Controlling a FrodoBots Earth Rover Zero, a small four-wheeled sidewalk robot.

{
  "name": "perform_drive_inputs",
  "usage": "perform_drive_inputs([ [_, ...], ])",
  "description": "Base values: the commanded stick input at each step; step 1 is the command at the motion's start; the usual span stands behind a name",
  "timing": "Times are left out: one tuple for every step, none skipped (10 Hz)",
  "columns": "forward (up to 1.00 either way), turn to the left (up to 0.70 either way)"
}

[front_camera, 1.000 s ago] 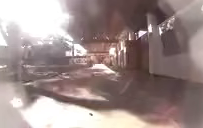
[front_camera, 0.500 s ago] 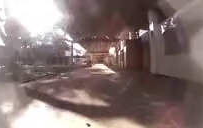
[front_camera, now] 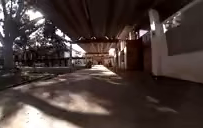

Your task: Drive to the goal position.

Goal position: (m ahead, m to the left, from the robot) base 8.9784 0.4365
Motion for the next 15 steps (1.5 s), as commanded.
perform_drive_inputs([
  [0.5,0.0],
  [0.5,0.0],
  [0.5,0.0],
  [0.5,0.0],
  [0.5,0.0],
  [0.5,0.0],
  [0.5,0.0],
  [0.5,0.0],
  [0.5,0.0],
  [0.5,0.0],
  [0.5,0.0],
  [0.5,0.0],
  [0.5,0.0],
  [0.5,0.0],
  [0.5,0.0],
])
